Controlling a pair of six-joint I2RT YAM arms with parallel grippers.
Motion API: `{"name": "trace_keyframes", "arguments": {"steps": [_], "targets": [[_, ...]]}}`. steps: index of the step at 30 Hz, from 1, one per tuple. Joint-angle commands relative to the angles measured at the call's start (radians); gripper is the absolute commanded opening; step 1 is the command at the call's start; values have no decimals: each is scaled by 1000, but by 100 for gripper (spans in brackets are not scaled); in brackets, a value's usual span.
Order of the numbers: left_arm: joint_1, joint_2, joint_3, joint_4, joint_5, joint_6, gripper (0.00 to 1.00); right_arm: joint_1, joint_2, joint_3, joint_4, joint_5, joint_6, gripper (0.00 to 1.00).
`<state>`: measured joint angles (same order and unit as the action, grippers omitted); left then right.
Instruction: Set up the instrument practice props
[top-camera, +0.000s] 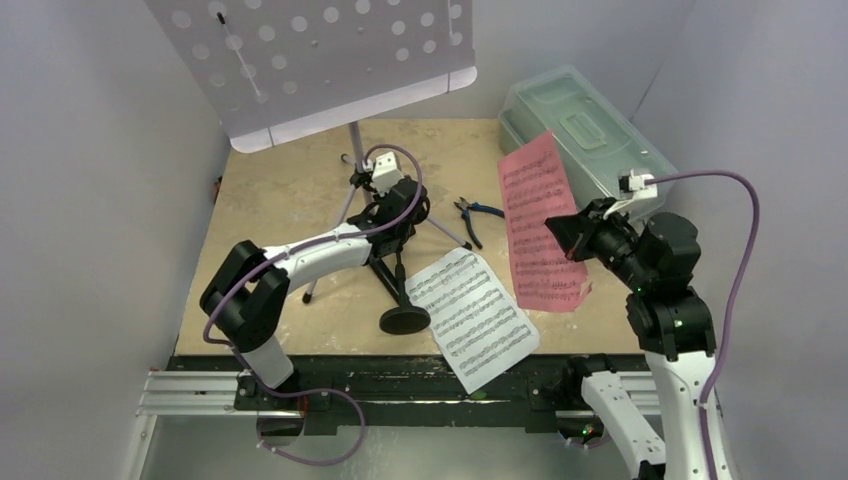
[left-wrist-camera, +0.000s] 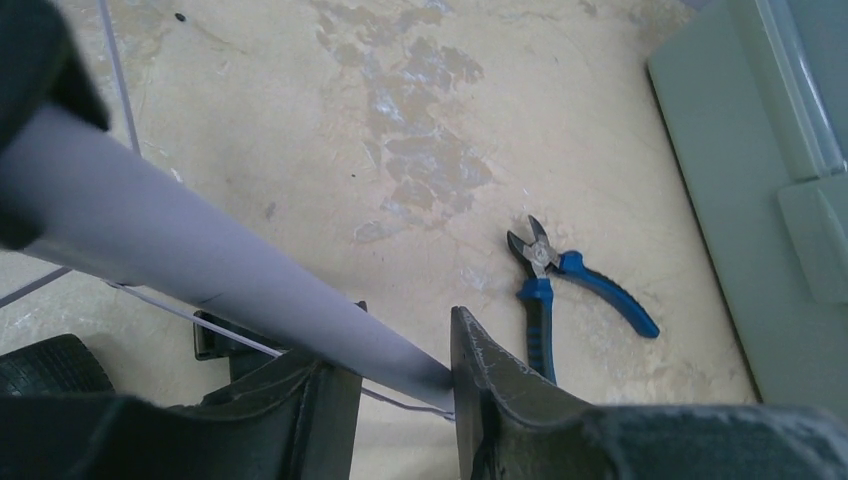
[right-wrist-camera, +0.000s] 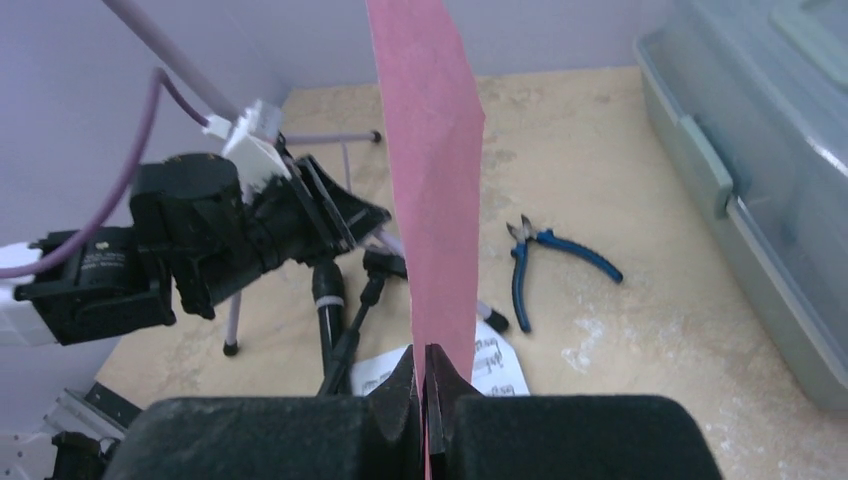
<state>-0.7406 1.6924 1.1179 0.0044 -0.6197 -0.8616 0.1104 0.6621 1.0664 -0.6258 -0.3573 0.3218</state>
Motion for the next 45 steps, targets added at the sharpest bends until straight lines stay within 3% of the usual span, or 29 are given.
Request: {"name": "trace_keyframes", "arguments": {"steps": [1, 5, 9, 13, 20, 25, 32, 37, 45], "targets": [[-20, -63, -11, -105, 153, 181, 41, 0, -36, 94, 84, 19, 19, 0], [-20, -123, 15, -155, 213, 225, 60, -1, -62, 128, 154, -13, 23, 0], [-20, -191, 74, -228, 295, 272, 71, 0, -72, 154, 260, -69, 54, 0], [-20, -278, 105, -257, 469, 339, 73, -1, -55, 198, 383, -146, 116, 0], [-21, -472, 183, -339, 979, 469, 71, -1, 84, 371, 628, -231, 246, 0], [-22, -577, 460, -565, 1117, 656, 73, -1, 238, 480, 893, -317, 395, 0], [-20, -584, 825, -818, 749, 726, 78, 21, 512, 673, 1250, -358, 665, 0], [-20, -536, 899, -928, 336, 663, 76, 197, 683, 838, 1167, -284, 534, 0], [-20, -557, 926, -828, 50, 652, 78, 336, 900, 1042, 1137, -185, 511, 0]]}}
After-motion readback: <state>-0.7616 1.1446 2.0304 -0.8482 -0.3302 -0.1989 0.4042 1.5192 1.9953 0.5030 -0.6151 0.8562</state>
